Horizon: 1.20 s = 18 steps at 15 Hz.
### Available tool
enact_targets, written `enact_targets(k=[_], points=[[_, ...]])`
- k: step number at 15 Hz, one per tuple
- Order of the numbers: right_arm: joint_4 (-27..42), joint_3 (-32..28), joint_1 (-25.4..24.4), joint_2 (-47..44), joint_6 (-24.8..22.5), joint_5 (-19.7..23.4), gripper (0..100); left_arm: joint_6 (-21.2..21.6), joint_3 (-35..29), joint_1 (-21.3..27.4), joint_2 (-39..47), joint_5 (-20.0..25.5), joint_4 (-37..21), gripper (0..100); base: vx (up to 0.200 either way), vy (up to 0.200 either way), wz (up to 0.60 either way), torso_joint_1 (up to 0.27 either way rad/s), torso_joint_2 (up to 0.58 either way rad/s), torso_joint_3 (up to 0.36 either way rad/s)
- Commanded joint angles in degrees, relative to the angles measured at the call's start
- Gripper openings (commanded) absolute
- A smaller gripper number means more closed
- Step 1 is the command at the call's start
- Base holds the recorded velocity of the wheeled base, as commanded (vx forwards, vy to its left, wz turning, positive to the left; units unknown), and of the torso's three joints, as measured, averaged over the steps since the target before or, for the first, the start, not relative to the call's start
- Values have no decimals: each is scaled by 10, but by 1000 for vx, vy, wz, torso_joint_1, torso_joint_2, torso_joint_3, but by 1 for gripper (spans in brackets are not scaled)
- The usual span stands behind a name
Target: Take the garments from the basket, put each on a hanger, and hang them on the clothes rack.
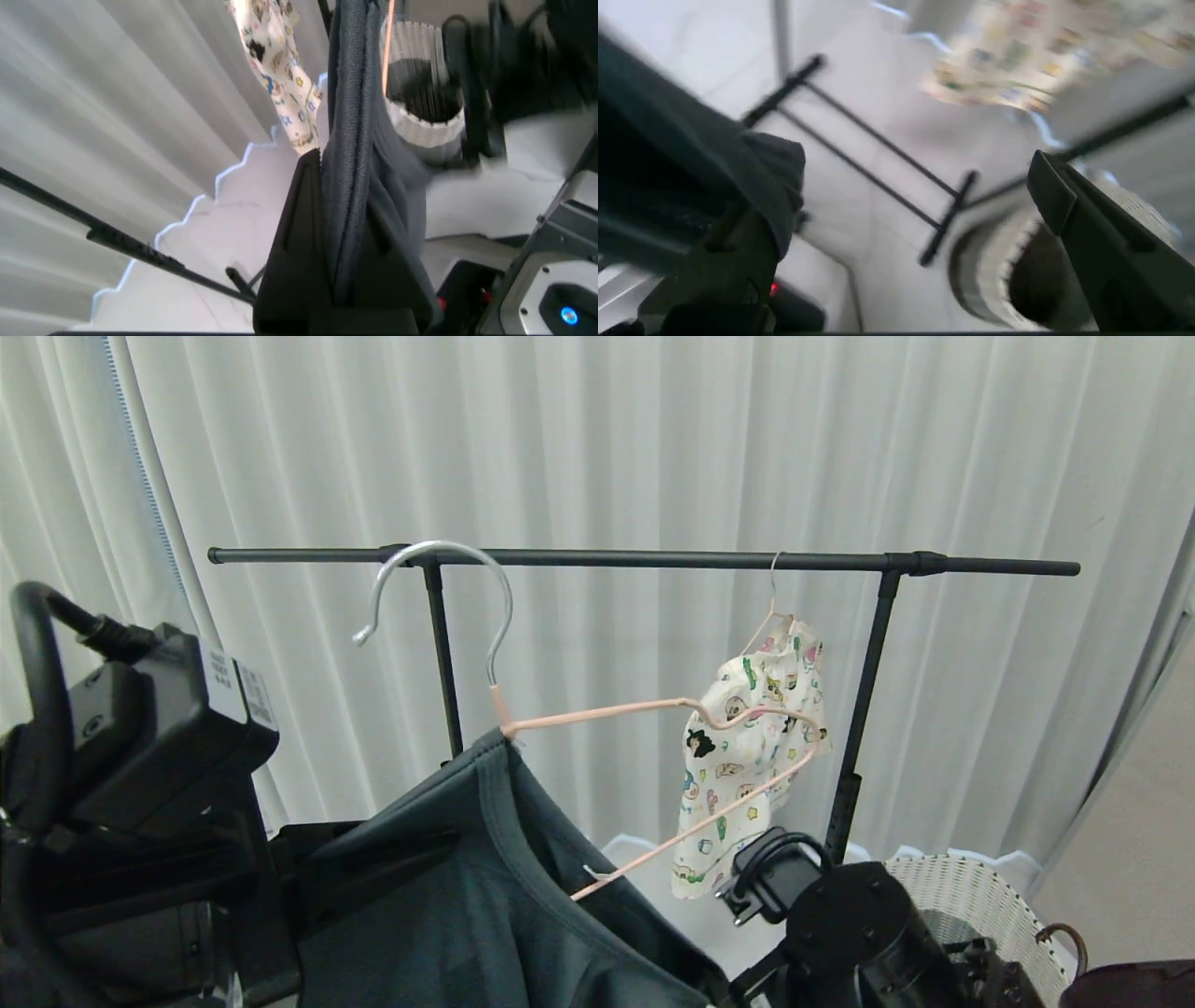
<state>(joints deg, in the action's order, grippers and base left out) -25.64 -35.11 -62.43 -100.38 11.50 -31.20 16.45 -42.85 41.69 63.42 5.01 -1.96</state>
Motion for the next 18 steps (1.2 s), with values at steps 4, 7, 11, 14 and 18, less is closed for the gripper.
enact_targets(k=[4, 7, 11, 14, 18], points=[[2, 7, 158, 105, -19, -5, 100, 7, 81, 25, -47, 0, -1, 0, 0, 0, 0, 0, 0, 0], [4, -1, 170, 141, -31, -4, 100, 8, 111, 59, -37, -1, -2, 0, 0, 0, 0, 0, 0, 0], [47, -2, 169, 193, -42, -4, 100, 7, 109, 62, 41, -59, -1, 0, 0, 0, 0, 0, 0, 0], [70, 0, 152, 213, -42, -4, 100, 1, 87, 62, 72, -79, 0, 0, 0, 0, 0, 0, 0, 0], [81, 26, 34, 211, -42, 0, 100, 0, 66, 59, 75, -79, 0, 0, 0, 0, 0, 0, 0, 0]])
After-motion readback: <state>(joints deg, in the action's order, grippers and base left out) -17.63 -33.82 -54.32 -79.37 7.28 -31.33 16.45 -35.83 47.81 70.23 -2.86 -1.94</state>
